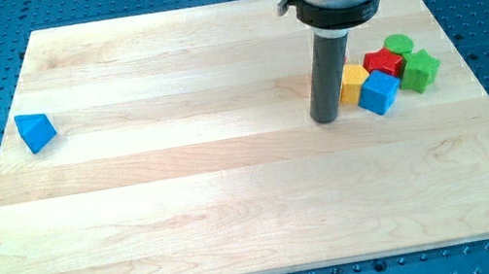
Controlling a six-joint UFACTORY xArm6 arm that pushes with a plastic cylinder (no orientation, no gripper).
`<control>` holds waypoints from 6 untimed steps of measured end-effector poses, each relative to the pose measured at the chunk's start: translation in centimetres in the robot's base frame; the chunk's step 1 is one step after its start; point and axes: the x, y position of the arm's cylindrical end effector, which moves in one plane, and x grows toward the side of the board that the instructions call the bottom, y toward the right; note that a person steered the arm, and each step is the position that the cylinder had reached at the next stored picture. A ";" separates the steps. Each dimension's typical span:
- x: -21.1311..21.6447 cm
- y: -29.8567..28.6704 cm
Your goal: Move the arm to the bottom right of the blue triangle
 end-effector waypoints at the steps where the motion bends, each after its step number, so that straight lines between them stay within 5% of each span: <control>1: 0.0 -0.7; 2: 0.0 -7.5; 3: 1.2 -21.9; 6: 3.1 -23.2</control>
